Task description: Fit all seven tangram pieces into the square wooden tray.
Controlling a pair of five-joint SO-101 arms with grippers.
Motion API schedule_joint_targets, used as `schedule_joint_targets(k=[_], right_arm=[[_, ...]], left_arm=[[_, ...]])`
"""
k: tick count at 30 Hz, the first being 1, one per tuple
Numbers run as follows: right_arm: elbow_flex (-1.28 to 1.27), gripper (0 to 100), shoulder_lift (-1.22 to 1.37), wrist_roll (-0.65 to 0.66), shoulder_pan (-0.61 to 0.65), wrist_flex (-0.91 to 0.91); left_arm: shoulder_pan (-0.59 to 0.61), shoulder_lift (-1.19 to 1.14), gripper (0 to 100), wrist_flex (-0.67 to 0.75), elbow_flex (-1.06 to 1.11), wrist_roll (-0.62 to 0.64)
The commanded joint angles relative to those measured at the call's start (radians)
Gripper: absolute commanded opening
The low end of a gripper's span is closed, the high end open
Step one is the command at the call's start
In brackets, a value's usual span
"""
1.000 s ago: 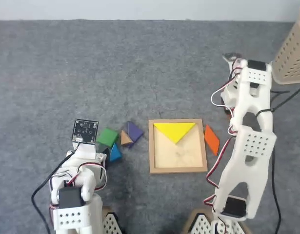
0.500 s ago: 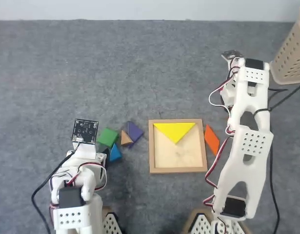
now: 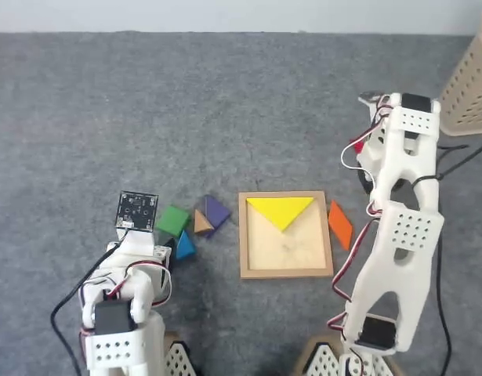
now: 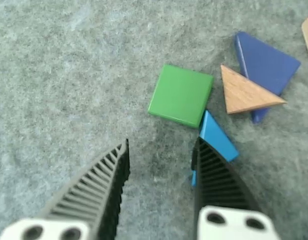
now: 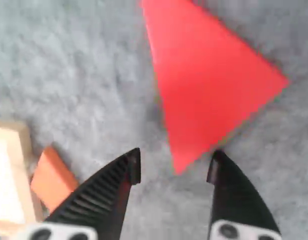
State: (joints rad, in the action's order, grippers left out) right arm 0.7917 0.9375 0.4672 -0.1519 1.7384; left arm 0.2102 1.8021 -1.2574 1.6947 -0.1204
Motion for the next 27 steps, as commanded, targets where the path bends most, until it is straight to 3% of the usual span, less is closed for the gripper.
schedule_joint_targets(k=[1,6,13,17,27], right_arm=[[0.021,20.5,-0.120,0.021,-0.013,0.021],[0.021,20.9,-0.185,0.023,0.021,-0.150],[0.020,35.5,-0.142,0.103,0.064,-0.291],[0.020,36.6,-0.074,0.132,0.061,-0.363],[0.020,36.0,0.038,0.152,0.048,-0.289]], left_arm=[[0.003,0.017,19,-0.005,-0.008,-0.008],[0.003,0.017,19,-0.005,-0.008,-0.008],[0.003,0.017,19,-0.005,-0.008,-0.008],[0.003,0.017,19,-0.005,-0.008,-0.008],[0.003,0.017,19,-0.005,-0.008,-0.008]])
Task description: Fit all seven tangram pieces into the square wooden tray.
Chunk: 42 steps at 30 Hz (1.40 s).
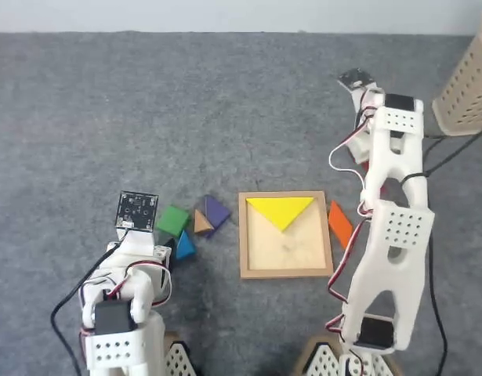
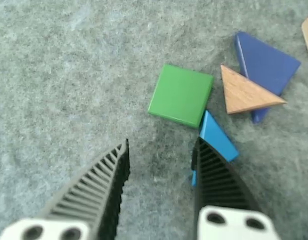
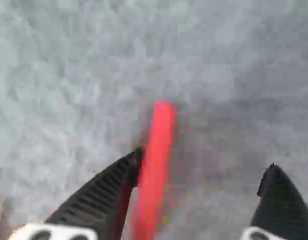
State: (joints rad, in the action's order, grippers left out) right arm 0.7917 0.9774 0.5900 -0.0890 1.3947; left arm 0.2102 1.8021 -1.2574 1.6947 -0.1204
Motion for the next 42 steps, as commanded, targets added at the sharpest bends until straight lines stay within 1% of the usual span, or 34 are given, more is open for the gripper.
schedule_joint_targets(k=[1,3,8,13,16,20,22,24,26,30,32,37,39,42], right_arm=[[0.020,34.8,0.001,0.048,-0.013,0.084],[0.020,31.1,0.002,0.066,-0.013,0.142],[0.021,20.8,-0.022,0.052,-0.051,0.260],[0.021,7.7,-0.067,-0.035,-0.088,0.311],[0.021,4.0,-0.111,-0.069,-0.088,0.344],[0.020,5.8,-0.173,-0.081,-0.081,0.395],[0.014,11.6,-0.206,-0.106,-0.088,0.397],[-0.003,17.9,-0.246,-0.163,-0.104,0.403],[-0.077,18.8,-0.312,-0.199,-0.108,0.403],[-0.353,19.3,-0.504,-0.215,-0.096,0.374],[-0.540,22.1,-0.605,-0.259,-0.105,0.283],[-0.980,28.8,-0.794,-0.416,-0.102,-0.022],[-1.074,30.0,-0.820,-0.459,-0.101,-0.124],[-1.120,30.3,-0.812,-0.491,-0.104,-0.193]], left_arm=[[0.003,0.017,19,-0.005,-0.008,-0.008],[0.003,0.017,19,-0.005,-0.008,-0.008],[0.003,0.017,19,-0.005,-0.008,-0.008],[0.003,0.017,19,-0.005,-0.008,-0.008],[0.003,0.017,19,-0.005,-0.008,-0.008],[0.003,0.017,19,-0.005,-0.008,-0.008],[0.003,0.017,19,-0.005,-0.008,-0.008],[0.003,0.017,19,-0.005,-0.008,-0.008],[0.003,0.017,19,-0.005,-0.008,-0.008],[0.003,0.017,19,-0.005,-0.008,-0.008],[0.003,0.017,19,-0.005,-0.008,-0.008],[0.003,0.017,19,-0.005,-0.008,-0.008],[0.003,0.017,19,-0.005,-0.008,-0.008],[0.003,0.017,19,-0.005,-0.008,-0.008]])
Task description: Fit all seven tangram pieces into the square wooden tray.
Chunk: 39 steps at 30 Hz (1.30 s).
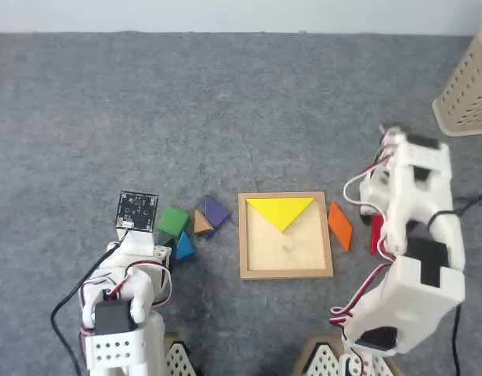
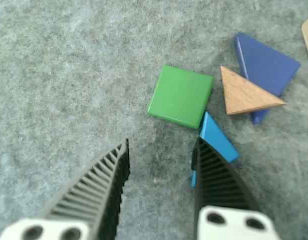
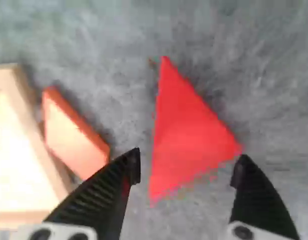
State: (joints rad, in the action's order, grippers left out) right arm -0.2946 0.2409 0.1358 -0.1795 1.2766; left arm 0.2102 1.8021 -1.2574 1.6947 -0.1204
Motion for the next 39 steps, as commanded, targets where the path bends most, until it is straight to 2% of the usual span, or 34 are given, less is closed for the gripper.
schedule_joint_targets(k=[1,5,10,15,20,26,32,39], right_arm=[[-0.035,30.3,-0.062,-0.034,-0.010,-0.081],[-0.009,30.0,0.036,-0.035,-0.016,-0.104],[0.084,29.9,0.159,-0.035,-0.030,-0.041],[0.135,22.5,0.159,-0.034,-0.061,-0.033],[0.173,22.4,0.143,0.112,-0.058,-0.035],[0.189,22.4,0.134,0.141,-0.084,-0.056],[0.198,22.5,0.133,0.316,-0.090,0.041],[0.216,28.9,0.127,0.370,-0.091,0.065]], left_arm=[[0.003,0.017,19,-0.005,-0.008,-0.008],[0.003,0.017,19,-0.005,-0.008,-0.008],[0.003,0.017,19,-0.005,-0.008,-0.008],[0.003,0.017,19,-0.005,-0.008,-0.008],[0.003,0.017,19,-0.005,-0.008,-0.008],[0.003,0.017,19,-0.005,-0.008,-0.008],[0.003,0.017,19,-0.005,-0.008,-0.008],[0.003,0.017,19,-0.005,-0.008,-0.008]])
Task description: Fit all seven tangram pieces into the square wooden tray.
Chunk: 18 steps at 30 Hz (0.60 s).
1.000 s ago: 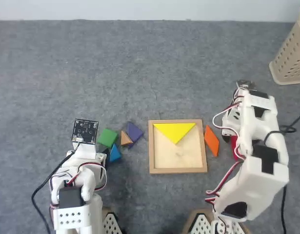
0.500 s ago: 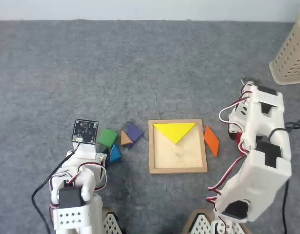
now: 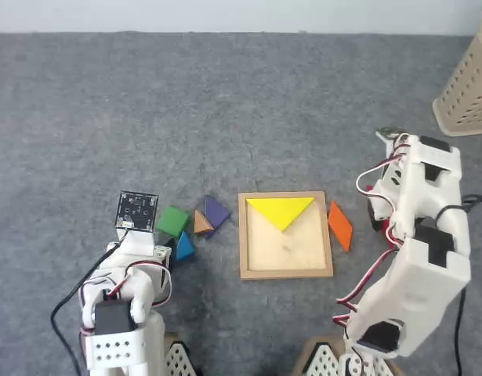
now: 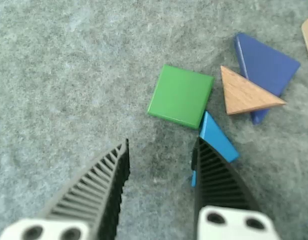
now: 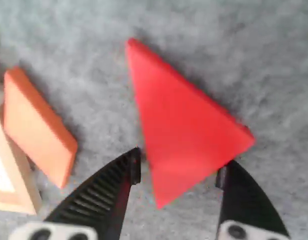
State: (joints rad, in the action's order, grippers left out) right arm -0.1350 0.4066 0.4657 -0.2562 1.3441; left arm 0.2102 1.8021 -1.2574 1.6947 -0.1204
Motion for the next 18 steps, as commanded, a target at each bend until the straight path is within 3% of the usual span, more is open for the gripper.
schedule_joint_targets(k=[1,18], right_arm=[[0.060,29.0,-0.047,0.046,-0.018,0.001],[0.086,29.2,-0.041,0.118,-0.065,-0.171]], left_arm=[[0.003,0.017,19,-0.005,-0.008,-0.008],[0.003,0.017,19,-0.005,-0.008,-0.008]])
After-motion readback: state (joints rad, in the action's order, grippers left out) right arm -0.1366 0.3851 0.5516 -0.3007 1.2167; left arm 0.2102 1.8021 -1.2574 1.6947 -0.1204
